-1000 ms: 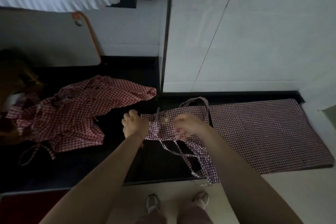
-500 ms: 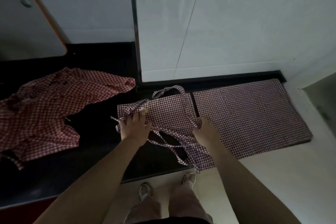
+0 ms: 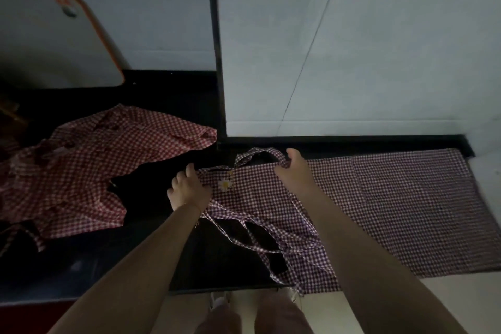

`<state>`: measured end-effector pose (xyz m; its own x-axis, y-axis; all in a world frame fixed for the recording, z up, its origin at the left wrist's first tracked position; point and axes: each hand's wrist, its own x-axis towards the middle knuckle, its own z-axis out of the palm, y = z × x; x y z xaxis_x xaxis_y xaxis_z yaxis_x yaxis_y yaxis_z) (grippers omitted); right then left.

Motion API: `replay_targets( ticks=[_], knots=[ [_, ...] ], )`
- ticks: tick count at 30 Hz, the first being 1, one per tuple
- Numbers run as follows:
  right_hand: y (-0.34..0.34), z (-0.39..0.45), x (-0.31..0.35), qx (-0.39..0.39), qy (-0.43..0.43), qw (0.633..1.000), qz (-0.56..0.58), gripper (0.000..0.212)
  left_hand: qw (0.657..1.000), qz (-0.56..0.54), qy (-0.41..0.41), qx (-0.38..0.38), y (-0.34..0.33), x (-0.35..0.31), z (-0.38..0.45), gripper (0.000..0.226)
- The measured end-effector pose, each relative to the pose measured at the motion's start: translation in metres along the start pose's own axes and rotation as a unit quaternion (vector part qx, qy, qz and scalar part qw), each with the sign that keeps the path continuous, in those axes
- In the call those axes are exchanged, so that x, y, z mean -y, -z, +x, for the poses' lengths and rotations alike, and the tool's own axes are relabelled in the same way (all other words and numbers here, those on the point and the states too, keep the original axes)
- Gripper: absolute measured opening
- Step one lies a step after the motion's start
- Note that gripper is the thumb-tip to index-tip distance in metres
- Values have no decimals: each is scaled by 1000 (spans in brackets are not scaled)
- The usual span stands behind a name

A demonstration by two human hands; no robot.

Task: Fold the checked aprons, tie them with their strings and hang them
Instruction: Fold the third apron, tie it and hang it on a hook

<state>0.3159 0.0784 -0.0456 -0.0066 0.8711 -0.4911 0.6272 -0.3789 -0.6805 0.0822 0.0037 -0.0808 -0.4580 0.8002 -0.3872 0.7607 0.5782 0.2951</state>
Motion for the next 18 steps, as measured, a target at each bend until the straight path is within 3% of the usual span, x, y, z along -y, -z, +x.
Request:
replay_targets(
  ticks=[2,6,8,11,13,16,18],
  knots=[
    [-11,11,12,41,-27,998,35,66,997,-62,46,26,4,8,7,72],
    [-31,16,35,81,-99,976,175,21,961,-259,79,58,15,6,13,28],
    [-40,12,47,119,-116,960,226,32,916,-377,100,90,24,-2,8,17],
    [-50,2,68,151,-51,961,227,30,833,-516,117,164,39,-13,-1,11],
    [-50,-11,83,143,0,969,200,23,844,-507,91,147,44,-9,-2,18],
    [-51,-30,97,157,76,981,86,21,900,-430,70,-3,54,2,1,49],
    [-54,-49,103,199,127,972,-1,22,920,-390,35,-4,64,1,0,41]
  ],
)
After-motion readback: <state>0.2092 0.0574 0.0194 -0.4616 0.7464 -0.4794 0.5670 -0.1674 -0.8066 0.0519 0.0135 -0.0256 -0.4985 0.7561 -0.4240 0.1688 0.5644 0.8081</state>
